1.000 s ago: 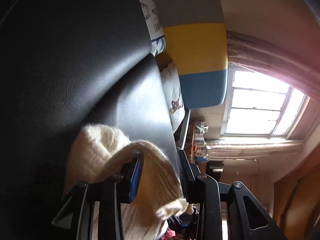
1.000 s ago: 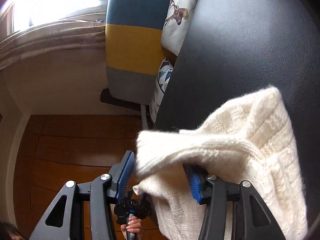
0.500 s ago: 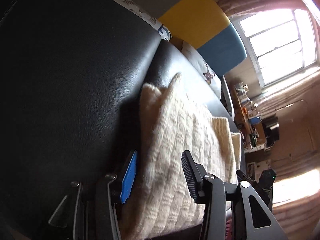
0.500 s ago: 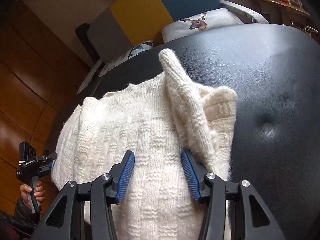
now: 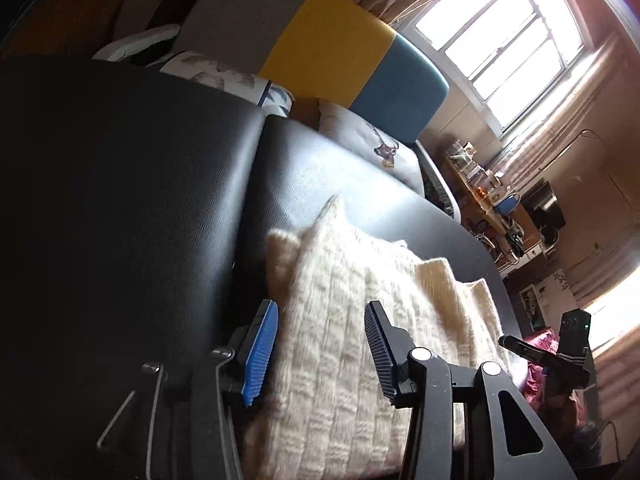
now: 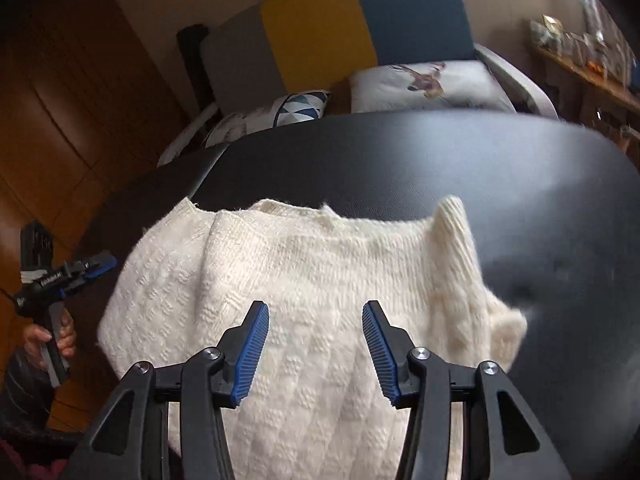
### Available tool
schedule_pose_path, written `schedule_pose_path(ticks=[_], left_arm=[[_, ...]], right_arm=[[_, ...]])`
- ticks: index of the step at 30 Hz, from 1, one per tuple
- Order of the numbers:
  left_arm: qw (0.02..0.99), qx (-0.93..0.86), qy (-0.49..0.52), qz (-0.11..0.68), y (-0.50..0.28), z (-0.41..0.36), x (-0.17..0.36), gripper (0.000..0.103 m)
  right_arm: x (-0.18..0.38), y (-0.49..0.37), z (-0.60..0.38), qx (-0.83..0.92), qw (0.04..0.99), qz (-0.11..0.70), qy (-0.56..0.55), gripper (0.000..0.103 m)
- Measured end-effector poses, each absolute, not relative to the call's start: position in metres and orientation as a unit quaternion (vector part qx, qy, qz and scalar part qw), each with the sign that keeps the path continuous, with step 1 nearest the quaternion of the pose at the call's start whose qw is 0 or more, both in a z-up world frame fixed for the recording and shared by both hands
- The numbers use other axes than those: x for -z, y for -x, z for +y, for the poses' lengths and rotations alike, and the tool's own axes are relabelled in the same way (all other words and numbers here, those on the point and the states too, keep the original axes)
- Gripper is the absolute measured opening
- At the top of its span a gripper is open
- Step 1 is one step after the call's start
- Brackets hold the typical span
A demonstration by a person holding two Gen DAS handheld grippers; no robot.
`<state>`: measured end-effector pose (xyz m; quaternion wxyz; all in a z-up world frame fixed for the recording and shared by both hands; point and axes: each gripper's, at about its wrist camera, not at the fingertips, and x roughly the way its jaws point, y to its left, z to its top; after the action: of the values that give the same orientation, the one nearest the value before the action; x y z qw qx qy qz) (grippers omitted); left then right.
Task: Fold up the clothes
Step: 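Open both grippers to release the folded hem onto the sweater, then pinch the folded sweater edge with the left gripper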
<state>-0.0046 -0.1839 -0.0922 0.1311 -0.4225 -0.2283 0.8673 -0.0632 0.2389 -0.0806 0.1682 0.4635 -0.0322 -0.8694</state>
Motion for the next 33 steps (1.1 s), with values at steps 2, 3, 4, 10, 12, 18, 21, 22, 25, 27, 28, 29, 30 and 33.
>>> schedule_pose_path(ticks=[2, 3, 4, 10, 12, 18, 21, 22, 25, 27, 28, 29, 30, 33], left_arm=[[0.129, -0.869, 0.429, -0.208, 0.023, -0.177, 0.094, 0.049], [0.128, -0.866, 0.437, -0.205, 0.03, -0.175, 0.098, 0.049], [0.129, -0.863, 0.445, -0.201, 0.035, -0.172, 0.101, 0.049], [0.118, -0.86, 0.459, -0.19, 0.038, -0.166, 0.111, 0.007], [0.106, -0.861, 0.456, -0.2, 0.033, -0.171, 0.112, 0.006], [0.071, -0.862, 0.445, -0.23, 0.019, -0.187, 0.113, 0.011], [0.079, -0.872, 0.422, -0.236, 0.017, -0.184, 0.096, 0.012], [0.099, -0.875, 0.41, -0.236, 0.019, -0.178, 0.085, 0.016], [0.159, -0.884, 0.382, -0.216, 0.027, -0.152, 0.057, 0.044], [0.195, -0.887, 0.383, -0.168, 0.039, -0.119, 0.048, 0.047], [0.209, -0.886, 0.389, -0.141, 0.046, -0.1, 0.048, 0.047], [0.22, -0.884, 0.397, -0.113, 0.056, -0.082, 0.051, 0.047], [0.229, -0.881, 0.405, -0.086, 0.065, -0.064, 0.055, 0.047], [0.246, -0.866, 0.433, -0.036, 0.085, -0.032, 0.072, 0.047]], right_arm=[[0.092, 0.076, 0.225, 0.86, 0.162, 0.007, -0.485, 0.05], [0.1, 0.083, 0.221, 0.853, 0.162, 0.016, -0.496, 0.05], [0.11, 0.087, 0.219, 0.847, 0.16, 0.026, -0.506, 0.05], [0.149, 0.097, 0.207, 0.856, 0.116, 0.11, -0.492, 0.045], [0.154, 0.097, 0.226, 0.868, 0.064, 0.097, -0.482, 0.044], [0.154, 0.094, 0.249, 0.869, 0.092, 0.023, -0.486, 0.047], [0.14, 0.089, 0.256, 0.867, 0.119, -0.017, -0.484, 0.047], [0.133, 0.084, 0.264, 0.87, 0.123, -0.034, -0.476, 0.047], [0.116, 0.064, 0.287, 0.876, 0.121, -0.063, -0.463, 0.047], [0.11, 0.049, 0.303, 0.872, 0.121, -0.083, -0.467, 0.047], [0.111, 0.044, 0.306, 0.87, 0.123, -0.081, -0.47, 0.047], [0.112, 0.039, 0.308, 0.869, 0.125, -0.078, -0.473, 0.047], [0.113, 0.033, 0.311, 0.867, 0.127, -0.074, -0.476, 0.047], [0.122, 0.032, 0.306, 0.864, 0.131, -0.065, -0.483, 0.047]])
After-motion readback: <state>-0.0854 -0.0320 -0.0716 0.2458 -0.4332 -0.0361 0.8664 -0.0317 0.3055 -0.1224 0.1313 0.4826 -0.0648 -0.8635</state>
